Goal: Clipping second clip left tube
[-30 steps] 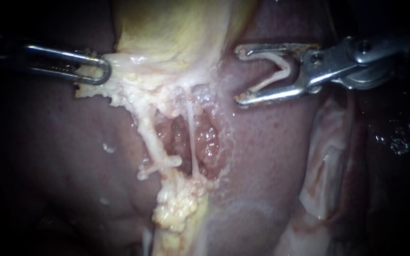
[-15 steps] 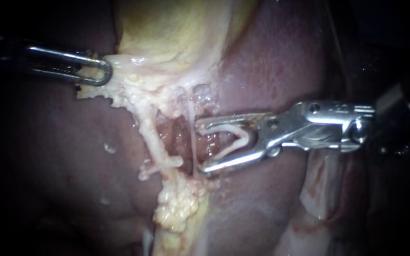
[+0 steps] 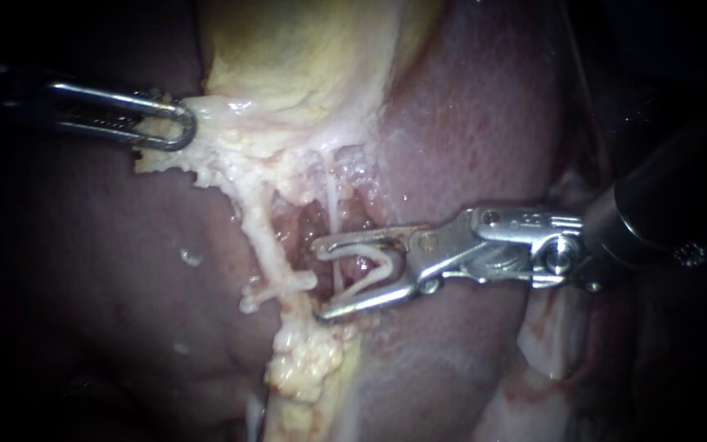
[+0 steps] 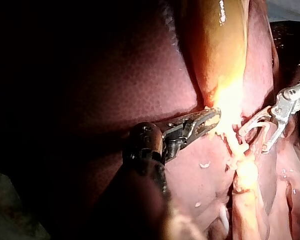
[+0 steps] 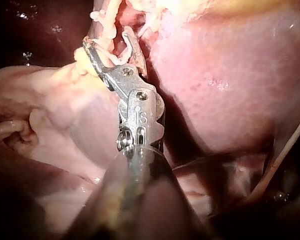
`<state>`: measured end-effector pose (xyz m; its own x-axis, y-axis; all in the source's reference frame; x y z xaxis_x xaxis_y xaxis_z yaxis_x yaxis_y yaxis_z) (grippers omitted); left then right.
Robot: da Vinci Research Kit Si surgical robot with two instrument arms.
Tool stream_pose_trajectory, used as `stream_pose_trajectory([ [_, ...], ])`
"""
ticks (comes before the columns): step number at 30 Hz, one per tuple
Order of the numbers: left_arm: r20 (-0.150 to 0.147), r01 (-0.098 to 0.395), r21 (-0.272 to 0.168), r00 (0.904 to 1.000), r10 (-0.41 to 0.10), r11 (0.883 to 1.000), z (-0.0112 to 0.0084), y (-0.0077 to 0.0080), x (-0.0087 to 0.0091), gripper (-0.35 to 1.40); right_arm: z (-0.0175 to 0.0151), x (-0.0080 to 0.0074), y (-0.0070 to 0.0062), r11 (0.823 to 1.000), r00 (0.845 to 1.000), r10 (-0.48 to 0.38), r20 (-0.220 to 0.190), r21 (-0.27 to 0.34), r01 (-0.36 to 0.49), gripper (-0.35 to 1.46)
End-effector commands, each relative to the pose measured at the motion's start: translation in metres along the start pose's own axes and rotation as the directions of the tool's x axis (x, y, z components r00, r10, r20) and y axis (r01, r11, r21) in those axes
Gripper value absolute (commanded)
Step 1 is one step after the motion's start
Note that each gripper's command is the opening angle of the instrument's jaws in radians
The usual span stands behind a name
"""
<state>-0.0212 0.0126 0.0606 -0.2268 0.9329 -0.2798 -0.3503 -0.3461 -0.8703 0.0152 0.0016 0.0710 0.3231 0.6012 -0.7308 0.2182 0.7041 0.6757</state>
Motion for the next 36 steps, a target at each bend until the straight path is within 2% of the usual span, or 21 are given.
stream_pose_trajectory([
  [1, 0.000, 0.000, 0.000, 1.0000, 0.000, 1.000, 0.0000, 0.0000, 0.0000, -0.35, 0.0000, -0.0002, 0.0002, 1.000, 1.000, 0.004, -0.001, -0.001, -0.004, 0.48],
  [6, 0.000, 0.000, 0.001, 1.0000, 0.000, 1.000, 0.0000, 0.0000, 0.0000, -0.35, 0.0002, -0.0008, 0.0011, 1.000, 1.000, 0.001, -0.010, 0.005, -0.001, 0.48],
  [11, -0.002, 0.000, 0.003, 1.0000, 0.000, 1.000, 0.0001, 0.0000, 0.0000, -0.35, 0.0010, -0.0009, 0.0019, 0.999, 1.000, -0.007, -0.026, 0.039, 0.008, 0.49],
  [21, -0.003, 0.000, 0.005, 1.0000, 0.000, 1.000, 0.0003, 0.0001, 0.0000, -0.35, 0.0038, -0.0004, 0.0022, 0.991, 0.998, -0.032, -0.050, 0.132, 0.039, 0.46],
  [36, -0.003, 0.001, 0.004, 1.0000, -0.001, 1.000, 0.0006, 0.0002, 0.0000, -0.35, 0.0072, 0.0010, 0.0013, 0.994, 0.998, -0.036, -0.057, 0.098, 0.042, 0.48],
])
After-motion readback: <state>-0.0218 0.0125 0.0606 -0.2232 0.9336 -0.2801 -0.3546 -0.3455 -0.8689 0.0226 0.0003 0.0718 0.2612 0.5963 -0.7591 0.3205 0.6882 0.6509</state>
